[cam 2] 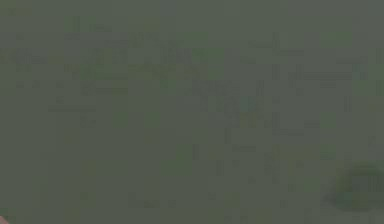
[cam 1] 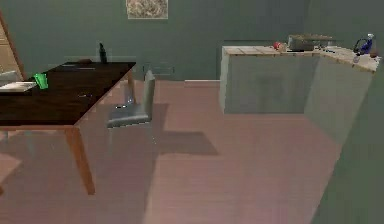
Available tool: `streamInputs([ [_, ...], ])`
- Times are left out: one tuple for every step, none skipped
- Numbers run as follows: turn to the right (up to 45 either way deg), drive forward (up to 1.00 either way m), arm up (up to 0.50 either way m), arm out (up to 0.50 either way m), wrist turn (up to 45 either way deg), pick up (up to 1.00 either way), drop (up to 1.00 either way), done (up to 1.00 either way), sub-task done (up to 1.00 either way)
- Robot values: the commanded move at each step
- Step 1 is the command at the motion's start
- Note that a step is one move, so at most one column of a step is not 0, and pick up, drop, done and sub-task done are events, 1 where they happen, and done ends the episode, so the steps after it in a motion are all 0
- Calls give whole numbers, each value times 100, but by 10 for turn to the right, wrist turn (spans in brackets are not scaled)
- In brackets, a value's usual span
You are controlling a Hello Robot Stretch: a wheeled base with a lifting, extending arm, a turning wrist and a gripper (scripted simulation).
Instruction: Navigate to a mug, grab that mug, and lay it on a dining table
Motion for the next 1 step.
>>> streamInputs([
  [0, 50, 0, 0, 0, 0, 0, 0, 0],
])
